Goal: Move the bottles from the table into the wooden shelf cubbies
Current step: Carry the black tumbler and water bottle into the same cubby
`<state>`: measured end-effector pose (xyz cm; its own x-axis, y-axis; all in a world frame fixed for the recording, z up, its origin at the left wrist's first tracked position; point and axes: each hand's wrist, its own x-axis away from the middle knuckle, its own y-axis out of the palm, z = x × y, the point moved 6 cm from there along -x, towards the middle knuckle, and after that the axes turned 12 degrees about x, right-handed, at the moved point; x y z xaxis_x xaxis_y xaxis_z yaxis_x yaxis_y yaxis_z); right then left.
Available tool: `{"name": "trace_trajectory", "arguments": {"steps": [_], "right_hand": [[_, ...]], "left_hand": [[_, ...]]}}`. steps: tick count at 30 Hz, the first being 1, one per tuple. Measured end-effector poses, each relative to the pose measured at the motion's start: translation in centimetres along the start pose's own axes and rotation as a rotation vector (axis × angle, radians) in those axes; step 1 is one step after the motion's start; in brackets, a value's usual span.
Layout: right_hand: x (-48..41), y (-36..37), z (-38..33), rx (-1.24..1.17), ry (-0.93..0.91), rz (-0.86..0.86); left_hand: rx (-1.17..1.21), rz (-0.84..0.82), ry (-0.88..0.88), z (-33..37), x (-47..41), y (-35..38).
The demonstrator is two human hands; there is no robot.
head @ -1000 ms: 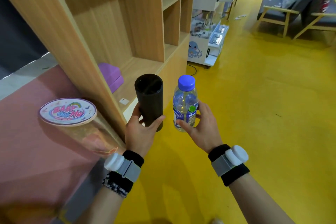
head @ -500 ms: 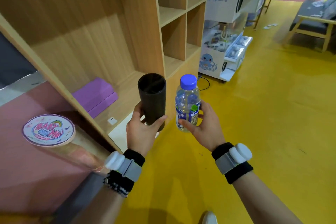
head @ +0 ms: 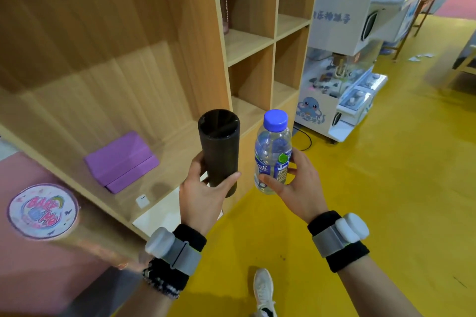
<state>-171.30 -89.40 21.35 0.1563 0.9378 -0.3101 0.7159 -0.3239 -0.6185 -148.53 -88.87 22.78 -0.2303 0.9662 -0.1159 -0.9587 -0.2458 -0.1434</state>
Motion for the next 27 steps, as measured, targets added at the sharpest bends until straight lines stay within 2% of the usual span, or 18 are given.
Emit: {"name": "trace_trajectory", "arguments": {"steps": [12,19,27], "right_hand": [[-17.4,1.6,4.7,0.041,-0.049,-0.074],[-26.7,1.6,7.3,-0.036,-0.046,-0.074],[-37.9,1.6,11.6,-0.128,-0.131,-0.128]], "left_hand": [[0.090,0.031,-0.037,-1.6,-15.0,9.5],[0.145,0.068,-0.067,-1.2,-22.8,14.5],[0.006,0.207,0.029,0.9,-29.4,20.5]]}}
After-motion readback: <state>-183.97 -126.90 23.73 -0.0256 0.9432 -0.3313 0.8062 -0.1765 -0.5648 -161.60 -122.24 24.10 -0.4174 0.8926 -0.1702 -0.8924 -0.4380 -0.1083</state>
